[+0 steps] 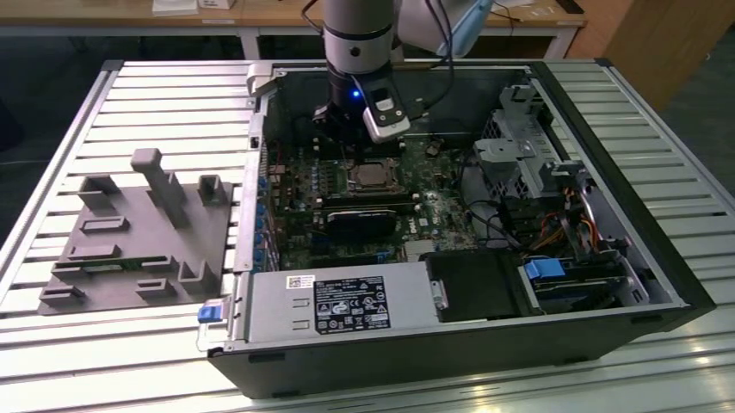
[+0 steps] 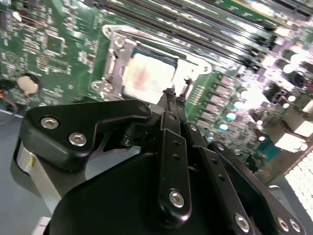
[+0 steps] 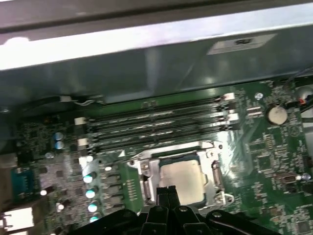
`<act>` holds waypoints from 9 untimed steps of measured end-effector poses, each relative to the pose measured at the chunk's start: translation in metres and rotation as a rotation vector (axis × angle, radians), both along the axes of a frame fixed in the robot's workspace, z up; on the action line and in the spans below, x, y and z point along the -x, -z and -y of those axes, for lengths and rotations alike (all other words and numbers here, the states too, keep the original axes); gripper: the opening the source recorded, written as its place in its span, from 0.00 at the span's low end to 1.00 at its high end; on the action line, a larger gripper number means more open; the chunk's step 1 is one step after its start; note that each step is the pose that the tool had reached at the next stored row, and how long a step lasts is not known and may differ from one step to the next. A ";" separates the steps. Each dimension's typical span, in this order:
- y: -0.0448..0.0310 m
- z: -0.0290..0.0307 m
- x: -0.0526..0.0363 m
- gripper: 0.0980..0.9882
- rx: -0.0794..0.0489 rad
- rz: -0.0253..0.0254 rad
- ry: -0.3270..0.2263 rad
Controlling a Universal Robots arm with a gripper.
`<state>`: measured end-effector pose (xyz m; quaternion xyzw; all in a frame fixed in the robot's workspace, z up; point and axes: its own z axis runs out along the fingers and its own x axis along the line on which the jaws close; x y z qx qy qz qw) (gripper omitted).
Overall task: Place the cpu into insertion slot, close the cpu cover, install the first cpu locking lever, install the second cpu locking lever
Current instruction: 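Install the first cpu locking lever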
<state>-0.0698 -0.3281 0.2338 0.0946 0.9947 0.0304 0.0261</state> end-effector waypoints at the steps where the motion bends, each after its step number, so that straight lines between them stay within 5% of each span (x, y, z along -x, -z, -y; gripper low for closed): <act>1: 0.0000 0.0001 0.0029 0.00 0.000 0.0004 0.000; 9: 0.0000 0.0005 0.0251 0.00 -0.003 0.0015 0.000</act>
